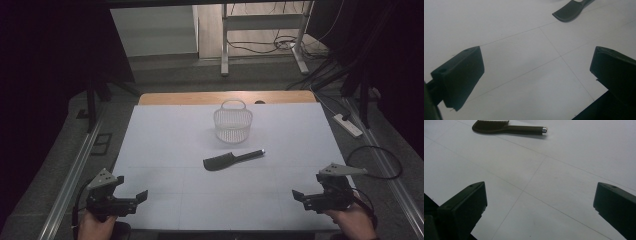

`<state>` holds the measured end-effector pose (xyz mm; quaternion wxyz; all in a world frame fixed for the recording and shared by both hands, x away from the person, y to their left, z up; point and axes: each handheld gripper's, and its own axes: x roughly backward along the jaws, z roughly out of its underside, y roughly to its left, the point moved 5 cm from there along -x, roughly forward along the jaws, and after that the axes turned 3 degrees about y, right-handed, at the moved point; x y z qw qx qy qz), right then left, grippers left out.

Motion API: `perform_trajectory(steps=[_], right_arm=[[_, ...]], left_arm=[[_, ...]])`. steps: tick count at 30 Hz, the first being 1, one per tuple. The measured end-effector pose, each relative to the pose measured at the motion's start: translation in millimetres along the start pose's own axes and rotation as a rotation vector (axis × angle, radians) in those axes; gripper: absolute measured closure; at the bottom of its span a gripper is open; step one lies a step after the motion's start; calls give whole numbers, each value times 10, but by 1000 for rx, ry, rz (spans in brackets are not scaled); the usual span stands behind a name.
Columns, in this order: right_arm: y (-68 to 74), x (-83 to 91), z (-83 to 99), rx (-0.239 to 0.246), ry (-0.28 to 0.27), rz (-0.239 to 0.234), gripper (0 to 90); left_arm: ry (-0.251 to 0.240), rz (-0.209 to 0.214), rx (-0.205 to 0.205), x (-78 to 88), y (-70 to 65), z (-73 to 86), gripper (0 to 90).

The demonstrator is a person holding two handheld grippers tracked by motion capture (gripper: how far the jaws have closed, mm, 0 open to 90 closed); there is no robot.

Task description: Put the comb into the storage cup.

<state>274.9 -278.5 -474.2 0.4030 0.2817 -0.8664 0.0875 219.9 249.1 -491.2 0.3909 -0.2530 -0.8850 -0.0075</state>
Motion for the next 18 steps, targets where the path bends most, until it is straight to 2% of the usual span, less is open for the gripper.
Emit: perform_trajectory(steps=[10, 18], right_arm=[[-2, -23, -45, -7, 19, -47, 0], [-29, -97, -106, 6, 43, -45, 0]], left_arm=[[-2, 5, 3, -1, 2, -1, 0], [-4, 7, 6, 1, 6, -1, 0]])
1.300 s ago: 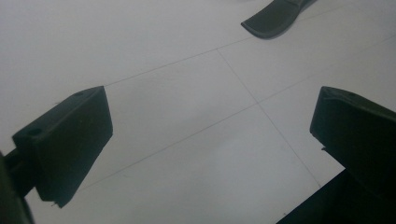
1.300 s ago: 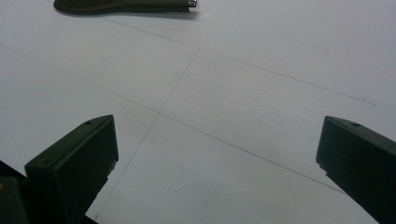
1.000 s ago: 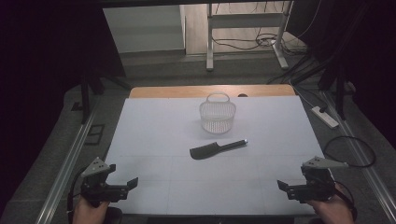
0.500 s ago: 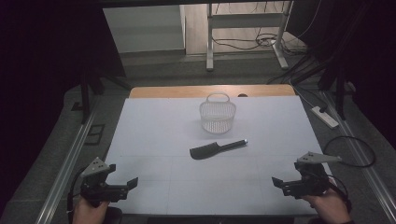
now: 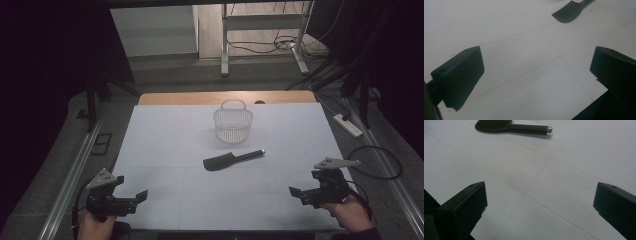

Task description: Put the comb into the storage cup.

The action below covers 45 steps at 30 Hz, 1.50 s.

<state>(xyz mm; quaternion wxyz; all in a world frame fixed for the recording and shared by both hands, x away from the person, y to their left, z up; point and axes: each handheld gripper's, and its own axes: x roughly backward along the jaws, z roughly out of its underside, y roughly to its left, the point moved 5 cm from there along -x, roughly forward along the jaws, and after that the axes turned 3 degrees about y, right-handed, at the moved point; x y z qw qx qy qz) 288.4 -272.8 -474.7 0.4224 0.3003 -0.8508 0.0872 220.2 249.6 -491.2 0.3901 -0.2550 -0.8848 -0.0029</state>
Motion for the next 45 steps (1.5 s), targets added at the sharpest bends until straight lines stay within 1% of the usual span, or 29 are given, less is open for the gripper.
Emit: perform_trajectory(steps=[3, 8, 13, 21, 23, 26, 35, 45], right_arm=[[-16, -35, -17, -3, 5, -3, 0], [-26, -79, -47, 8, 13, -6, 0], [-25, -120, -105, 10, 3, -7, 0], [-18, -206, -198, 42, 16, 2, 0], [-13, -229, -229, 50, 17, -2, 0], [5, -265, -275, 59, 26, -27, 0], [18, -372, -387, 83, 36, -11, 0], [12, -453, -482, 87, 39, -12, 0]], left_arm=[[-1, 1, 1, 1, 2, 0, 0], [-2, 3, 2, 3, 4, 0, 0], [-3, 4, 4, 3, 6, 0, 0], [0, 6, 3, 1, 6, 0, 0], [0, 6, 4, 0, 6, 0, 0], [1, 5, 3, -1, 6, 0, 0], [4, 8, 2, -4, 6, 0, 1], [12, 11, -3, -13, 2, -1, 2]])
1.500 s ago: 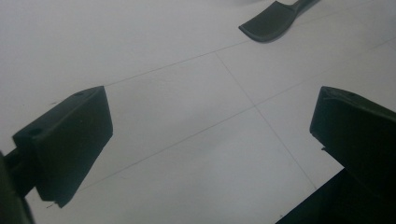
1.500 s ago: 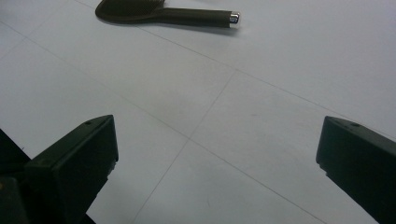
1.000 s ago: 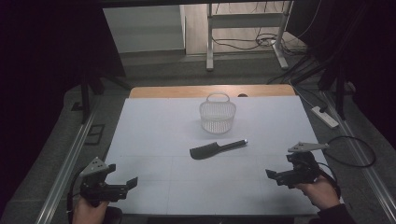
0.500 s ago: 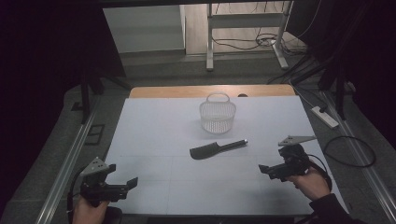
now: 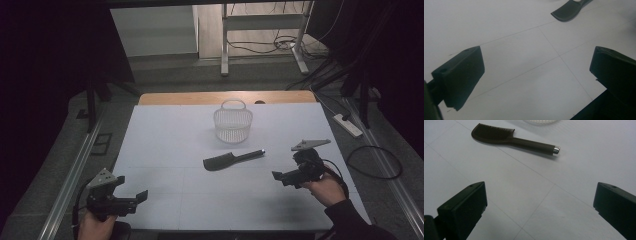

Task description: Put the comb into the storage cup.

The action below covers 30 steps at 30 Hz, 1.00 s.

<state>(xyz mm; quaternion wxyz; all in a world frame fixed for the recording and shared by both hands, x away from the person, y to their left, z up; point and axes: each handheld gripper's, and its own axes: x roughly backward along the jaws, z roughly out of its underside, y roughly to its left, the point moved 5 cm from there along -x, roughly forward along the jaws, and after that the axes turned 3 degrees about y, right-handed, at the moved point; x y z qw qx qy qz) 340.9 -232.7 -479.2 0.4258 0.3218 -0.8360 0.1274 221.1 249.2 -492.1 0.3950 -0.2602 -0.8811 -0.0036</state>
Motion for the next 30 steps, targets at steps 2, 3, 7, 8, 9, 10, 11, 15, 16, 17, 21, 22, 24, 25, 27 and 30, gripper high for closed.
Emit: perform_trajectory(steps=[2, 3, 7, 8, 9, 10, 11, 15, 16, 17, 21, 22, 24, 25, 27, 30], right_arm=[[-4, -14, -18, -2, 2, 0, 0], [-4, -20, -26, -5, 2, -1, 0], [-14, -58, -62, -7, 1, -17, 0], [-11, -68, -69, -7, 6, -23, 0], [-11, -79, -76, -3, 7, -26, 0], [-10, -89, -84, -1, 9, -28, 0], [-5, -100, -92, 0, 12, -31, 0], [5, -135, -120, 14, 18, -24, 0], [7, -143, -128, 13, 19, -22, 0], [6, -152, -138, 17, 18, -19, 0], [8, -183, -177, 11, 25, -8, 0], [10, -192, -188, 8, 26, -7, 0], [12, -211, -210, 6, 30, -7, 0], [13, -222, -223, 7, 32, -5, 0], [18, -245, -248, 11, 33, -3, 0], [28, -280, -282, 27, 37, 0, 0]], left_arm=[[2, 1, -1, -4, -2, -1, 2], [3, 1, -1, -5, -3, -1, 2], [6, 2, -1, -8, -2, -1, 1], [6, 2, -1, -9, -2, -1, 1], [7, 3, -2, -9, -2, -1, 2], [8, 3, -3, -10, -3, -1, 2], [9, 3, -3, -11, -3, -1, 2], [11, 3, -4, -12, -5, -1, 1], [11, 4, -4, -12, -5, -1, 1], [11, 4, -4, -12, -4, -1, 1], [11, 4, -4, -12, -5, -2, 0], [11, 4, -4, -12, -5, -2, 0], [10, 5, -3, -12, -3, -2, 0], [10, 5, -3, -13, -3, -2, 0], [10, 5, -2, -13, -2, -2, 0], [10, 6, -2, -13, -1, -2, 0]])
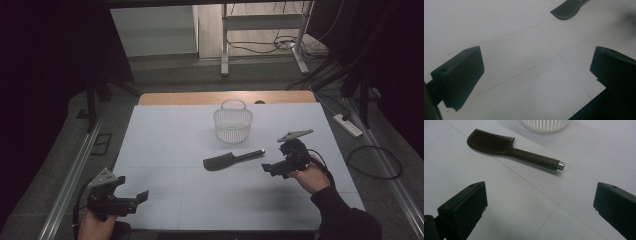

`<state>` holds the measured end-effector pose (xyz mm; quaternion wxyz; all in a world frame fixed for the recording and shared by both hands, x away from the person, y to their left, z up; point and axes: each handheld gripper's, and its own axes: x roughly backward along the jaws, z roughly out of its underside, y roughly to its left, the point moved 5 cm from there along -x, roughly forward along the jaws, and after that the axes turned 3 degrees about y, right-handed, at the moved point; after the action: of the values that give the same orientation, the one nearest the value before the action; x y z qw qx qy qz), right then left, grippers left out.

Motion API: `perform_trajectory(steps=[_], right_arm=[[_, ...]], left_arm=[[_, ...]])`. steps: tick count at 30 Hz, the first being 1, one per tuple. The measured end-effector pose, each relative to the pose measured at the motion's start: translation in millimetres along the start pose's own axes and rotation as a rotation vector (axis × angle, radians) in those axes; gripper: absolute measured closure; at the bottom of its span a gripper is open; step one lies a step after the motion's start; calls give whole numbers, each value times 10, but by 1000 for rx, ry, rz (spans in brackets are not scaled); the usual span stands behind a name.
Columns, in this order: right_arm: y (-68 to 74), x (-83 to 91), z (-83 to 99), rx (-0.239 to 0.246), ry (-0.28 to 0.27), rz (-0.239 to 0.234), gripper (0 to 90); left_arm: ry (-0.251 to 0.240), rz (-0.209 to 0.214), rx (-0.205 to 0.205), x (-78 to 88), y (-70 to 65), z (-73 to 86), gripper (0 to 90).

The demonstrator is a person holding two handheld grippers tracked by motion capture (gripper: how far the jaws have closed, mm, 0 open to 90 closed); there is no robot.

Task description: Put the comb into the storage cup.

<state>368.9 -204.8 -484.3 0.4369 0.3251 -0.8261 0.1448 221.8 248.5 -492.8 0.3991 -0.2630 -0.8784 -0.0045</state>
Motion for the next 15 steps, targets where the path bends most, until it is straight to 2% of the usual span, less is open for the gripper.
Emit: perform_trajectory(steps=[4, 15], right_arm=[[18, -41, -38, 14, 2, 5, 0], [20, -122, -154, 14, 7, 12, 0]], left_arm=[[0, 1, 1, 0, 1, 0, 0], [-1, 2, 4, 1, 5, 0, 0]])
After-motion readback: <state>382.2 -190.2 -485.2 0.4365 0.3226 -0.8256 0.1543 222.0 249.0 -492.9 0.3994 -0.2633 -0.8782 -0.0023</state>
